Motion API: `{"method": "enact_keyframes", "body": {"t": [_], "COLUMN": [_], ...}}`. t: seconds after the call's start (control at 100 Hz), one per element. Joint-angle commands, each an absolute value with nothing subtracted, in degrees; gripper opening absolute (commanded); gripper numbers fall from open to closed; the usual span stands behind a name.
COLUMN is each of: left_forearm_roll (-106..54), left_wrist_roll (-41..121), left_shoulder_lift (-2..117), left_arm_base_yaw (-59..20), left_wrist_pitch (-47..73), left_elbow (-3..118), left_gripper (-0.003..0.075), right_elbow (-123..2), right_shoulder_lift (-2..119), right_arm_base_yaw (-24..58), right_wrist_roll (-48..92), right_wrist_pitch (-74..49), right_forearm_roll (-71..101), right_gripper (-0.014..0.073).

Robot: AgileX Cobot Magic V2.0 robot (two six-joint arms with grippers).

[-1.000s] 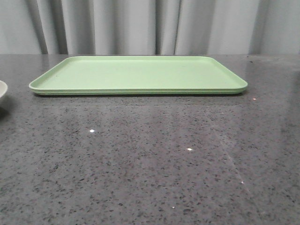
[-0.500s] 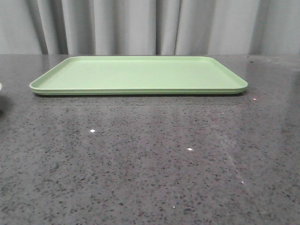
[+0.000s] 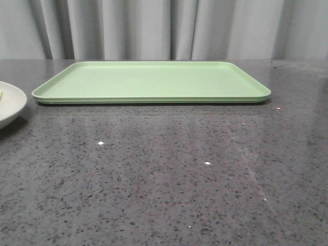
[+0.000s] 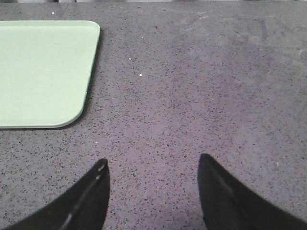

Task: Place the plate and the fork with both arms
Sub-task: 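Lift the plate with the left gripper and carry it over the tray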

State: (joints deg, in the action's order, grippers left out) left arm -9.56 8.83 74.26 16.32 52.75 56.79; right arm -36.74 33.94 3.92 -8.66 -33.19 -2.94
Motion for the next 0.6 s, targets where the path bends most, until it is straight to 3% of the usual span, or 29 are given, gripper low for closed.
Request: {"method": "enact_keyframes", "body": {"t": [0.0,0.23,0.59], "left_forearm_roll": [-12.0,-21.7,-23.3], "left_wrist_roll": [9.4,10.6,5.9], "left_shoulder_lift": [71.4,70.2,76.6], "left_arm_base_yaw": [16.3,15.0,1.2], "left_wrist_pitch": [53.4,54.3,49.1], "left_elbow": [60.4,65.9,73.0], "left_gripper": [-0.0020,-0.0021,-0.0021], "right_elbow": [-38.8,-38.8,-38.8], "right_shoulder_lift": [34.4,34.4,34.4], "right_arm_base_yaw": [3.8,3.8,3.8], "right_wrist_roll": [-8.4,-8.4,-8.4], "right_wrist_pitch": [-29.2,-29.2,-29.1], "right_forearm_roll": [-3.2,-3.2,-3.2], "right_gripper": [0.0425,0.0425,0.0425]}}
